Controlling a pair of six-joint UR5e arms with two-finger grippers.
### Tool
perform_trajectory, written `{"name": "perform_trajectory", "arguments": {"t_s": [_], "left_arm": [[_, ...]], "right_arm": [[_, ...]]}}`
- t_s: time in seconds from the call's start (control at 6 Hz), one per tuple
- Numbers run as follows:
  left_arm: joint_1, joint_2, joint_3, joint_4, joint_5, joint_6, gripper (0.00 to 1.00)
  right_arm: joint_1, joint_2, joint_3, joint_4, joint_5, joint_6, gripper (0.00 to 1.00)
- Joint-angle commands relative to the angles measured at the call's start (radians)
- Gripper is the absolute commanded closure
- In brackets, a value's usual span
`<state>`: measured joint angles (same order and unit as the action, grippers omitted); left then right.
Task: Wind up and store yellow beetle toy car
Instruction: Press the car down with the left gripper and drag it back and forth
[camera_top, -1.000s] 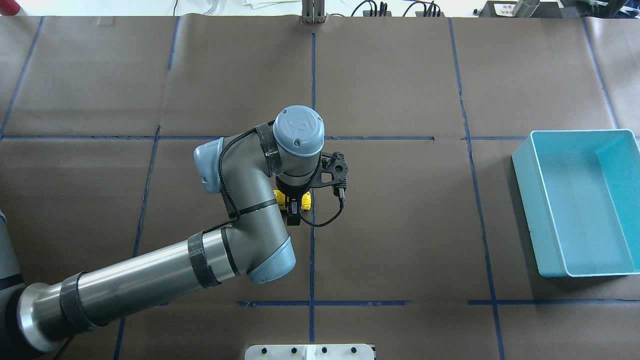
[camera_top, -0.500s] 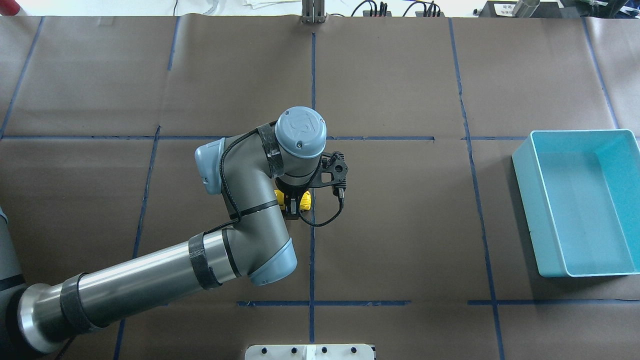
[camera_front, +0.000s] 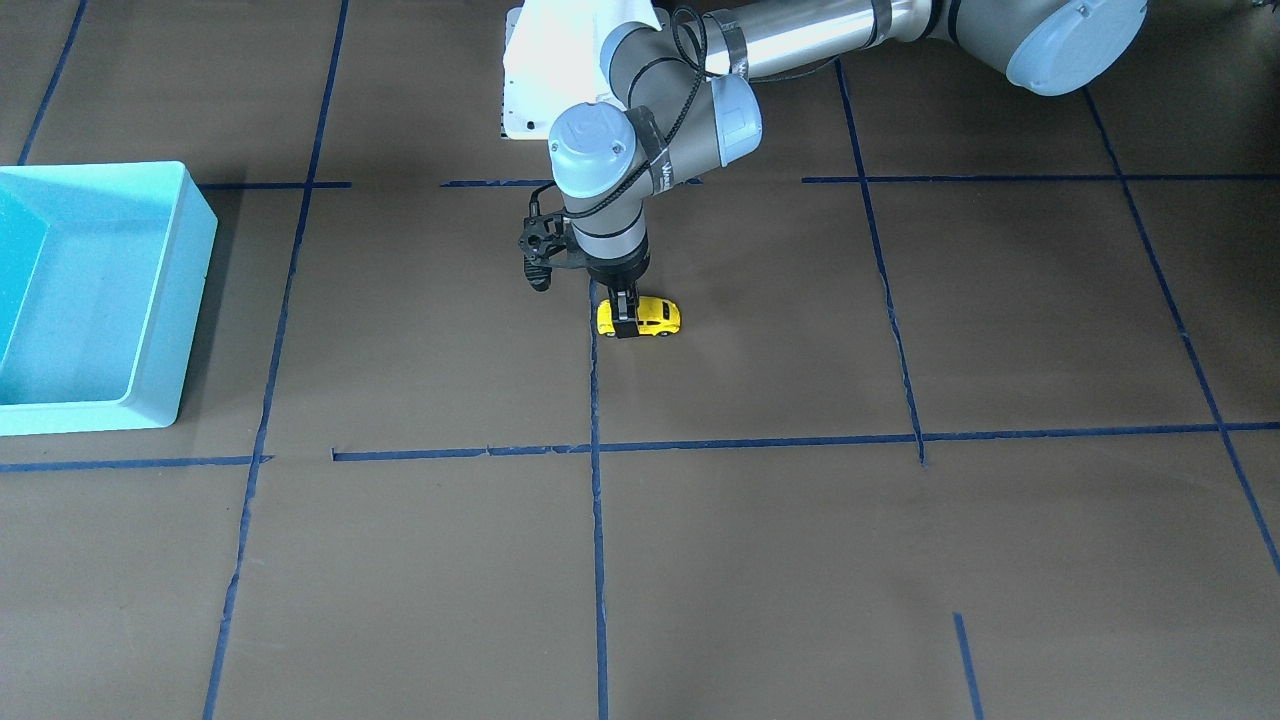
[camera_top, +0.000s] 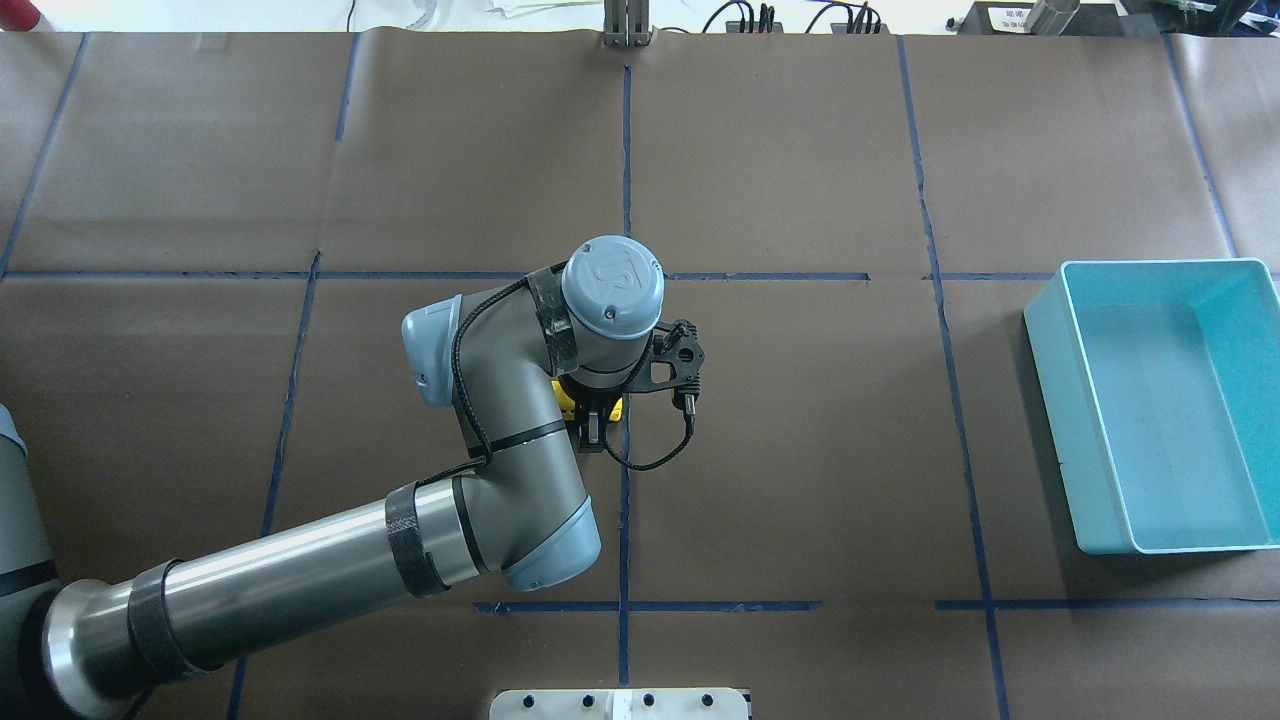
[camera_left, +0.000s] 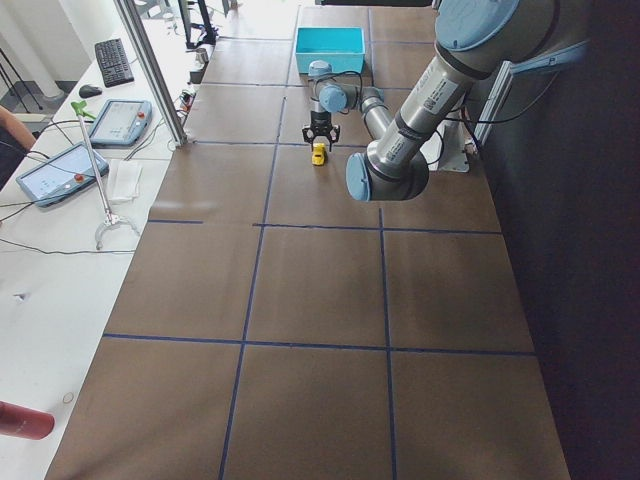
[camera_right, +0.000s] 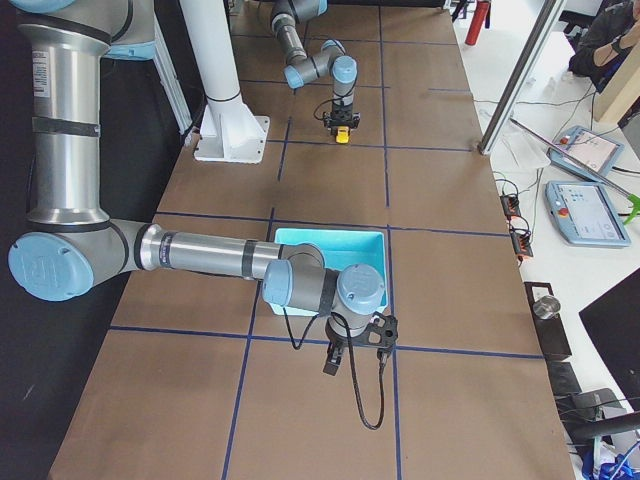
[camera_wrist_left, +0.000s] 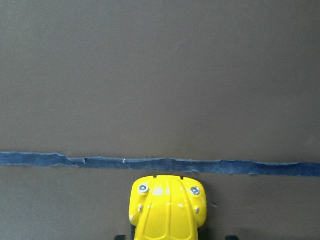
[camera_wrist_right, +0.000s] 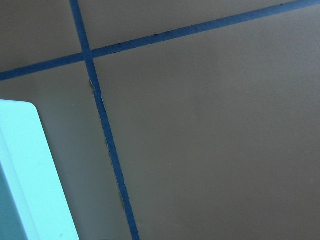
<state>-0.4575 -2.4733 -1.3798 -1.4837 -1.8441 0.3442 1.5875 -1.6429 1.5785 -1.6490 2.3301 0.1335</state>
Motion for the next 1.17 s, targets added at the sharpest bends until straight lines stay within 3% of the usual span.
{"name": "perform_trajectory", "arguments": {"t_s": [0.0, 0.17, 0.33, 1.0], "left_arm": [[0.003, 0.001, -0.004, 0.002, 0.026, -0.004, 0.58], [0.002, 0.001, -0.002, 0.000, 0.035, -0.004, 0.79], [-0.001, 0.002, -0.011, -0.004, 0.034, 0.002, 0.93], [-0.003, 0.025, -0.027, -0.317, -0.022, -0.005, 0.99]], "right_arm": [[0.000, 0.000, 0.000, 0.000, 0.000, 0.000, 0.00], [0.000, 0.000, 0.000, 0.000, 0.000, 0.000, 0.00], [-0.001, 0.000, 0.000, 0.000, 0.000, 0.000, 0.00], [0.000, 0.000, 0.000, 0.000, 0.000, 0.000, 0.00]]}}
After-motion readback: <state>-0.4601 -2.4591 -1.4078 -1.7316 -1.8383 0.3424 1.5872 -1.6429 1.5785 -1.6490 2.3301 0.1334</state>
